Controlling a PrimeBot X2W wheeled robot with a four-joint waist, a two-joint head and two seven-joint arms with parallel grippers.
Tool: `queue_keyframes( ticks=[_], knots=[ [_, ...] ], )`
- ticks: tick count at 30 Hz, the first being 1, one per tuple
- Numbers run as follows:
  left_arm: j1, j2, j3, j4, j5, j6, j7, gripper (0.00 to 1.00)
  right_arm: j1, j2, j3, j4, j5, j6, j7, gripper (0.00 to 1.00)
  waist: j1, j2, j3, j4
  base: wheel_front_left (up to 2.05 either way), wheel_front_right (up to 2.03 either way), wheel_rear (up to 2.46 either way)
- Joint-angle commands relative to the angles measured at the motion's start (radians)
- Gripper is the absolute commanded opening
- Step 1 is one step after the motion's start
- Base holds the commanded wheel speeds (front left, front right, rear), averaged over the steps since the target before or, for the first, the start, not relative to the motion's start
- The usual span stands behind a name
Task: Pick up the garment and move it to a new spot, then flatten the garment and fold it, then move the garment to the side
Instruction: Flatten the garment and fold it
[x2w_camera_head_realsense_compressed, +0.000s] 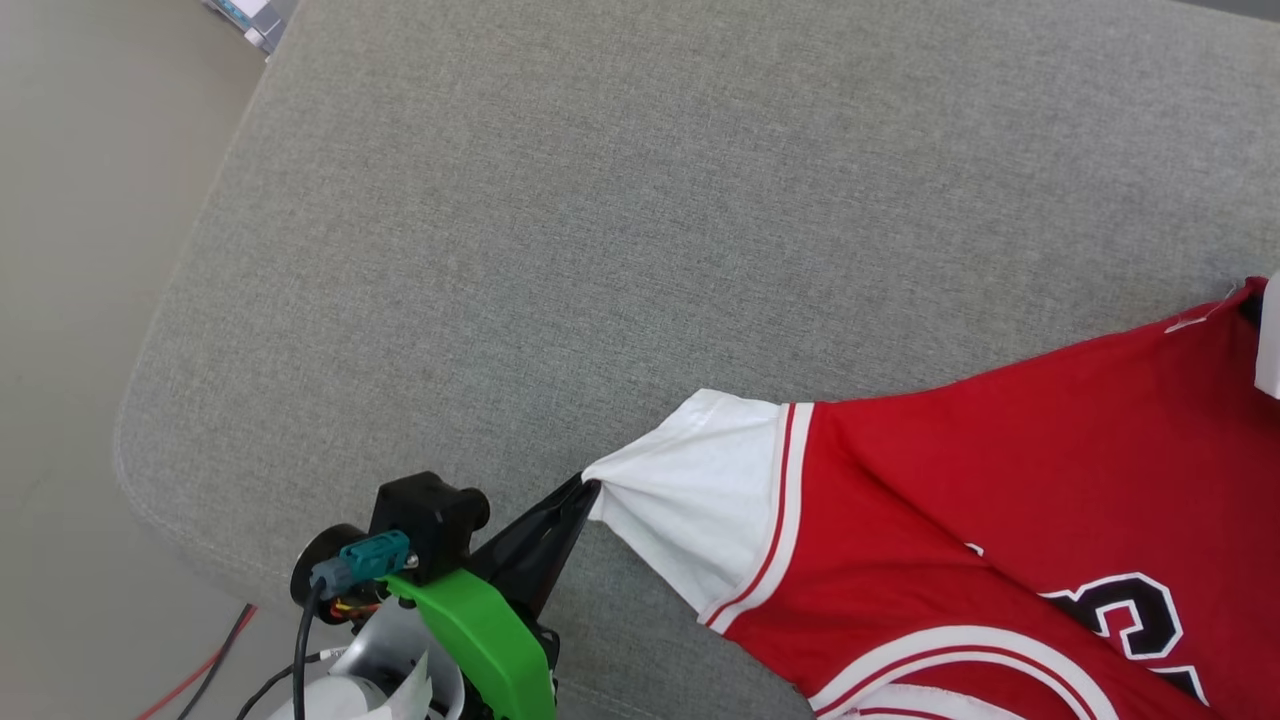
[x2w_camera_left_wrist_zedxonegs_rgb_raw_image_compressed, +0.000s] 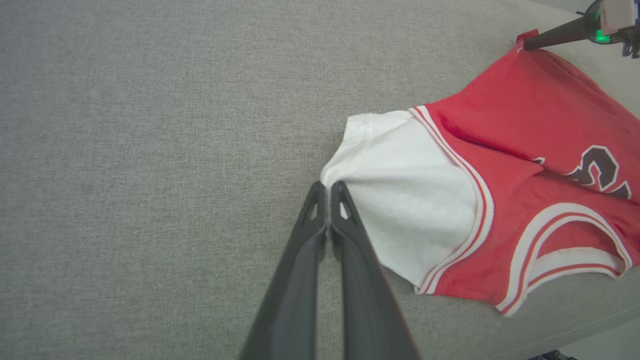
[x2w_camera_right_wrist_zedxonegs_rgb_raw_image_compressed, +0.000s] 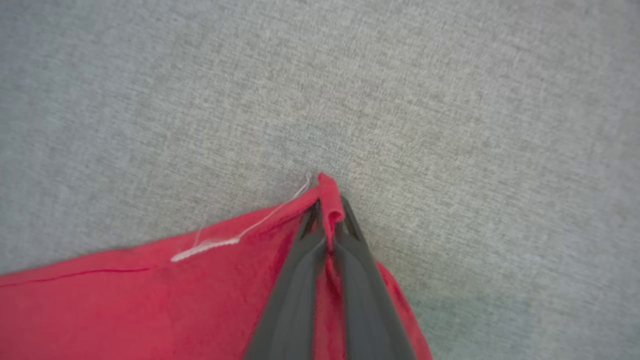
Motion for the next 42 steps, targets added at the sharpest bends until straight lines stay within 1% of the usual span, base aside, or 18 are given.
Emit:
queue_keyframes(
  ticks=[1,11,16,23,29,34,42],
  knots=[
    [-0.015,-0.001,0.002,0.005,-0.012,-0.003,-0.007,0.0,0.038,0.018,0.018,0.034,0.015,0.0,-0.013,0.0,0.0,0.012,-0.015,-0.007,0.0,0.0,0.0],
    [-0.006,0.019,0.018,-0.004,-0.01,0.016,-0.011,0.0,0.013,0.032,0.019,0.066,0.078,0.0,-0.181,0.0,0.0,0.012,-0.123,-0.065,0.0,0.0,0.0],
    [0.0,0.04,0.044,-0.02,-0.013,0.037,-0.013,0.0,0.007,0.011,0.037,0.062,0.123,0.0,-0.269,0.0,0.0,0.012,-0.192,-0.11,0.0,0.0,0.0],
    [-0.012,0.07,0.098,-0.064,-0.014,0.065,-0.021,0.0,-0.005,-0.017,0.063,0.019,0.181,0.0,-0.352,0.0,0.0,0.012,-0.264,-0.181,0.0,0.0,0.0],
    [-0.038,0.089,0.161,-0.105,-0.019,0.089,-0.045,0.0,-0.014,-0.041,0.079,-0.059,0.223,0.0,-0.402,0.0,0.0,0.012,-0.314,-0.244,0.0,0.0,0.0],
    [-0.075,0.103,0.222,-0.138,-0.02,0.112,-0.06,0.0,-0.009,-0.037,0.071,-0.161,0.232,0.0,-0.412,0.0,0.0,0.012,-0.345,-0.297,0.0,0.0,0.0],
    [-0.187,0.083,0.311,-0.149,-0.035,0.141,-0.091,0.0,-0.007,-0.011,0.035,-0.316,0.226,0.0,-0.403,0.0,0.0,0.012,-0.361,-0.361,0.0,0.0,0.0]
  ],
)
